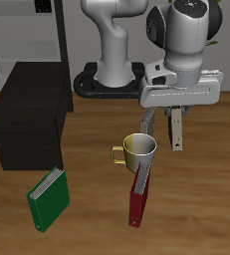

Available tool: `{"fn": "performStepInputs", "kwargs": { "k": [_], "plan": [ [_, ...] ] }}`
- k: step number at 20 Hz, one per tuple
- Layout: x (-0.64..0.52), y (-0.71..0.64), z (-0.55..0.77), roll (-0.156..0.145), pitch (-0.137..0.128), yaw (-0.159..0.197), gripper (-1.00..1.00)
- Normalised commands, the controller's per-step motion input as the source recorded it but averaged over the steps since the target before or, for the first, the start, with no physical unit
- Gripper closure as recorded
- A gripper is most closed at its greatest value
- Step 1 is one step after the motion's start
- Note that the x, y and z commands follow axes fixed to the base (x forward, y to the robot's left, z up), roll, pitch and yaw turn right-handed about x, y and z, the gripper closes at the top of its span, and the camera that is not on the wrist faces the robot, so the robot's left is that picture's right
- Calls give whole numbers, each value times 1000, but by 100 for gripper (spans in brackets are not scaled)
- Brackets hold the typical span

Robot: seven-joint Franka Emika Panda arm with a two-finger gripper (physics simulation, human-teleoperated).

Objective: Place the left yellow book upright on top of the shelf and place the white-yellow mug on top of the shelf

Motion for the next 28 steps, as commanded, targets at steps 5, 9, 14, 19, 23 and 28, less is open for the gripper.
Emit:
{"fn": "performStepInputs", "kwargs": {
  "k": [5,9,14,19,23,28],
  "plan": [
    [-284,-287,589,7,-27,-24,100],
    [-430,-594,626,6,-38,-43,100],
    [-514,-722,546,-29,-39,-101,100],
    [-461,-741,312,-41,-19,-120,100],
    [-302,-552,95,9,33,-99,100],
    [-467,-749,171,-22,-13,-160,100]
  ]
}}
